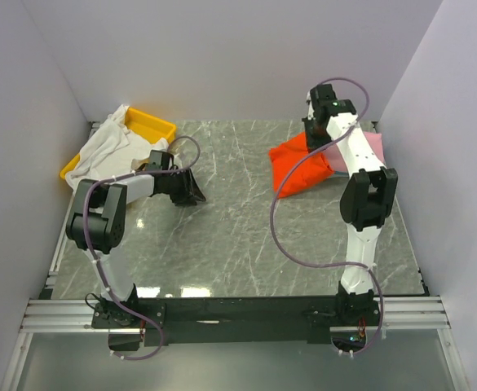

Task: Fold and stack the t-shirts
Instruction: Neatly place the folded tshirt to the corner

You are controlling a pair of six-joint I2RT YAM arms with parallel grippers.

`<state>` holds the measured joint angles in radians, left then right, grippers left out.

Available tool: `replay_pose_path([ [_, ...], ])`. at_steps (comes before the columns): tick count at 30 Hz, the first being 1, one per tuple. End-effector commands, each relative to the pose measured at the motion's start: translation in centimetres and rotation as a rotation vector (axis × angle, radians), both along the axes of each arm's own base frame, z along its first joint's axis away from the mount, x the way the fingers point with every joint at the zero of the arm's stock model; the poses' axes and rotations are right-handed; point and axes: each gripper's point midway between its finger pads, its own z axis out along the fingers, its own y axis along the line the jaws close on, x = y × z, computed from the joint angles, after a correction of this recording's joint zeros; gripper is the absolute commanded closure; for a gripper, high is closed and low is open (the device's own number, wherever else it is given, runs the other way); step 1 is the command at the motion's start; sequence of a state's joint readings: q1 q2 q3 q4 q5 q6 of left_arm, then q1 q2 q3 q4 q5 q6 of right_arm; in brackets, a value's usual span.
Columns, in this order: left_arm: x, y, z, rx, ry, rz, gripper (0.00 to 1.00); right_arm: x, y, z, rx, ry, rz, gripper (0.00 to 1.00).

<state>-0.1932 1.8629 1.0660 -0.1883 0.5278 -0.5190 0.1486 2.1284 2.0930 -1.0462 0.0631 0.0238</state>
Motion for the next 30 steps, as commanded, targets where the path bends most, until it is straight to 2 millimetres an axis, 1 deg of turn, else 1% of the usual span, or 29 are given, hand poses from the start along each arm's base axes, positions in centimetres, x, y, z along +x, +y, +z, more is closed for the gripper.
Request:
replay_pose_path([
  [1,-0.2,0.3,1.1,0.004,-0.034,0.013,0.49,0.5,-1.0,4.2,-0.002,-0.080,-0.019,1.00],
  [3,-0.1,0.5,1.6,0.009,-0.046,0.018,0.48,0.9,-1.1,5.1,0.006,-0.104,-0.025,1.00],
  [6,-0.1,0.7,1.7,0.021,-0.051,0.019,0.48,1.0,-0.9,6.2,0.054,-0.123,-0.038,1.00],
  [9,-0.4,0.7,1.6,0.024,-0.045,0.016,0.48,1.5,-0.9,8.1,0.100,-0.173,-0.059,1.00],
  [13,-0.8,0.6,1.4,0.016,-0.036,0.018,0.48,2.0,-0.6,10.2,0.166,-0.227,-0.042,1.00],
  [14,-0.9,0.5,1.4,0.010,-0.034,0.016,0.48,2.1,-0.8,10.5,0.172,-0.236,-0.041,1.00],
  [15,-0.9,0.5,1.4,0.009,-0.034,0.015,0.48,2.4,-1.2,11.3,0.177,-0.258,-0.044,1.00],
  [16,-1.0,0.5,1.2,0.010,-0.031,0.015,0.48,2.5,-1.3,11.2,0.186,-0.252,-0.040,1.00],
  [22,-1.3,0.6,1.1,0.012,-0.022,0.017,0.48,3.2,-2.5,12.9,0.238,-0.304,-0.020,1.00],
  [23,-1.3,0.6,1.1,0.010,-0.024,0.016,0.48,3.2,-1.9,13.0,0.261,-0.304,0.003,1.00],
  [24,-1.4,0.6,1.0,0.012,-0.020,0.015,0.48,3.2,-3.0,13.2,0.265,-0.313,-0.010,1.00],
  [25,-1.5,0.6,0.9,0.013,-0.016,0.016,0.48,3.5,-3.5,13.4,0.277,-0.326,-0.011,1.00],
  [27,-1.6,0.6,0.7,0.012,-0.008,0.018,0.48,3.8,-3.5,13.1,0.317,-0.322,0.007,1.00],
  [28,-1.7,0.6,0.8,0.009,-0.008,0.016,0.48,3.9,-4.2,13.2,0.323,-0.326,0.003,1.00],
  [30,-1.8,0.6,0.6,0.012,-0.003,0.017,0.49,4.1,-4.4,12.9,0.342,-0.321,0.012,1.00],
])
